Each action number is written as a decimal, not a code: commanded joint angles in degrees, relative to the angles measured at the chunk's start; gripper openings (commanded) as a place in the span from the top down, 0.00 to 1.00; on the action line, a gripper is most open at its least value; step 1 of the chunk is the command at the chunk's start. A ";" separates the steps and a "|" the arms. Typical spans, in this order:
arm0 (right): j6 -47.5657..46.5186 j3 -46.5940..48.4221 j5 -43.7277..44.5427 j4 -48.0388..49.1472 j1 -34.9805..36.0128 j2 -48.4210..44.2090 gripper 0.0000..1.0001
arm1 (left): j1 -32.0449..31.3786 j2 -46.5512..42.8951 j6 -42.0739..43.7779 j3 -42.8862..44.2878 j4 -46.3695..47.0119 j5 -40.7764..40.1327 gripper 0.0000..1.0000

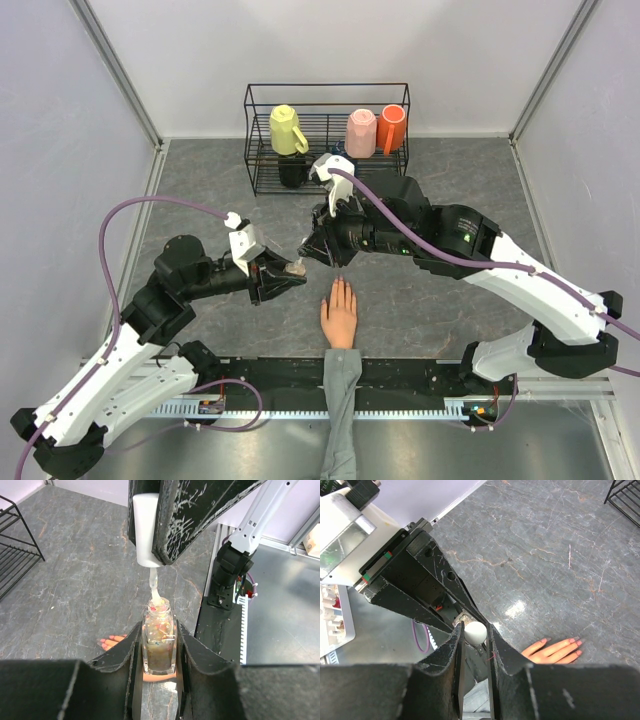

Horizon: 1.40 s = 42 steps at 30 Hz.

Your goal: Paint the nails

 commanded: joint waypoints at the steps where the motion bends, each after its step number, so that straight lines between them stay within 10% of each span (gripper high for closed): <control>1: -0.33 0.19 1.10 1.01 0.11 -1.94 1.00 | -0.18 -0.01 1.77 0.00 1.60 0.37 0.98; 18: 1.17 -1.48 6.02 1.80 0.11 -4.39 1.00 | -0.18 -0.62 1.69 -0.53 1.51 -1.21 0.98; 26: 2.84 -8.95 18.92 5.84 -0.15 -9.84 1.00 | -0.18 -4.32 1.77 -3.34 7.46 -15.52 0.98; 42: 0.81 -46.72 5.42 32.03 -15.35 -17.85 1.00 | 0.70 19.13 7.23 2.54 33.23 -32.40 0.98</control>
